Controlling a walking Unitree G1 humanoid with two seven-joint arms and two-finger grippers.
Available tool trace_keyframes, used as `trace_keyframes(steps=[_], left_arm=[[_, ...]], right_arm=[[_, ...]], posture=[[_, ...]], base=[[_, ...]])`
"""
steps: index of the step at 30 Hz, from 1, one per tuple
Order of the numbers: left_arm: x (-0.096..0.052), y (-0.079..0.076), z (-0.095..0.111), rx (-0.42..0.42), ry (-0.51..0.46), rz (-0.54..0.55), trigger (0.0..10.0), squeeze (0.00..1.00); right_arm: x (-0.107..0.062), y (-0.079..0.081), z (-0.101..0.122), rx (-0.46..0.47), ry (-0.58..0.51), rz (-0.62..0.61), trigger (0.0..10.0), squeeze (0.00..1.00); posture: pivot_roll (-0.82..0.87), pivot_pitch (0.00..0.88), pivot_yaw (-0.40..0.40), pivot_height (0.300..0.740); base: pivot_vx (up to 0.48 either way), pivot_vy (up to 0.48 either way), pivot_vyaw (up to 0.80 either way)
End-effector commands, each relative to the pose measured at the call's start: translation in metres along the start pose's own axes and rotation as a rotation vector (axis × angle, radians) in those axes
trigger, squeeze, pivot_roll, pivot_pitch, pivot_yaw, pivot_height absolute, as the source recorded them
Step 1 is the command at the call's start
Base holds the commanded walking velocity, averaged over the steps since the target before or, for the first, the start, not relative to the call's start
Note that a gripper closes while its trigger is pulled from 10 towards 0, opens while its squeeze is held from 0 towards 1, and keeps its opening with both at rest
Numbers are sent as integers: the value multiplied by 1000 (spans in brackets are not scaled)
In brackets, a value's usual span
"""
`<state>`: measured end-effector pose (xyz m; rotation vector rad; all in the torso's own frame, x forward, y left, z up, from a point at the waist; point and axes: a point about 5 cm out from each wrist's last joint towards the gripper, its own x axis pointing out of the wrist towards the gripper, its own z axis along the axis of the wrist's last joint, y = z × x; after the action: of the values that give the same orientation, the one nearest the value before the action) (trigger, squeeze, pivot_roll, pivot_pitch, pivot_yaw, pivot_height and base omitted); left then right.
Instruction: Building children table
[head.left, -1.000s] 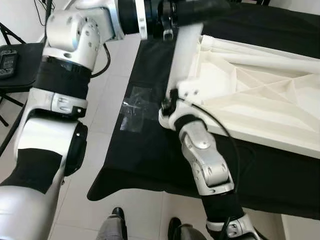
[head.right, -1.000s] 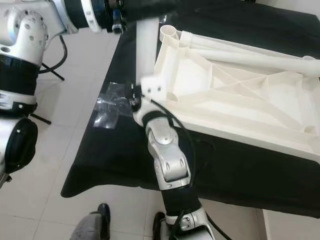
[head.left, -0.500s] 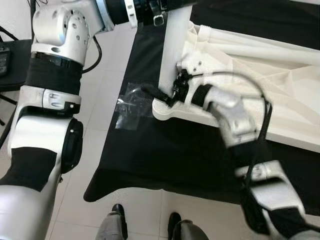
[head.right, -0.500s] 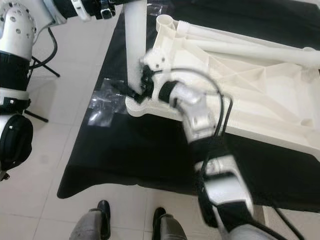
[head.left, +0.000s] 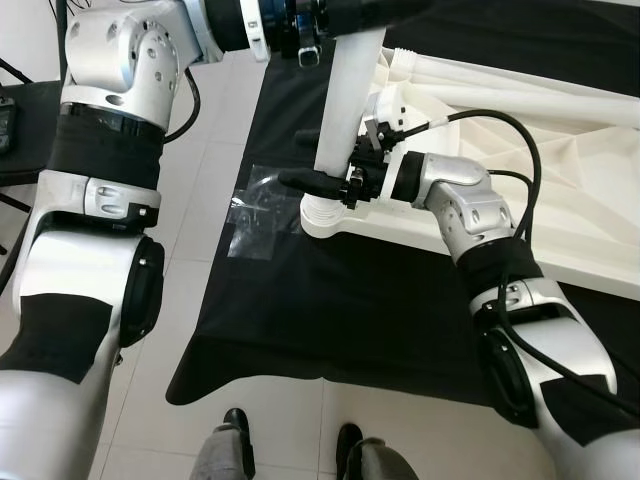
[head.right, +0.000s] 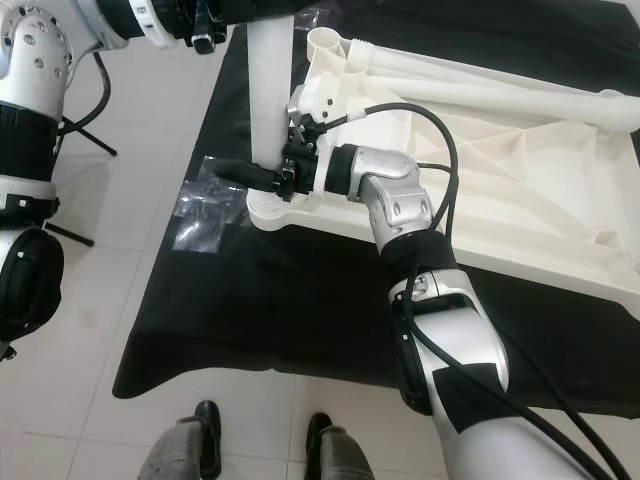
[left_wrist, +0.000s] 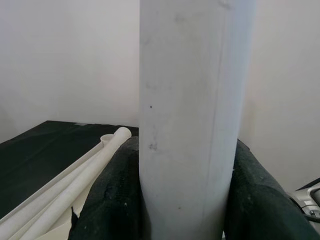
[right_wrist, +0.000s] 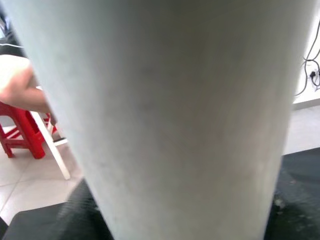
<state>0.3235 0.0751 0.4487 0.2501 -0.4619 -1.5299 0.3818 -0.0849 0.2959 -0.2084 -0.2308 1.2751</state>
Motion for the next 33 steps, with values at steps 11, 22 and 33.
trace_keyframes(steps=[11, 22, 33], left_arm=[[45, -17, -22, -49, 76, -222, 0, 0], [27, -3, -19, -58, 75, -59, 10000, 0], [12, 1, -19, -86, 88, 14, 10000, 0]], right_arm=[[33, 10, 5, -59, 32, 94, 0, 0], [23, -10, -28, -52, 216, -540, 0, 0], [16, 53, -83, 242, 249, -844, 0, 0]], posture=[[89, 331, -23, 740], [71, 337, -72, 740], [82, 334, -84, 740]], base=[[0, 0, 0], [0, 0, 0], [0, 0, 0]])
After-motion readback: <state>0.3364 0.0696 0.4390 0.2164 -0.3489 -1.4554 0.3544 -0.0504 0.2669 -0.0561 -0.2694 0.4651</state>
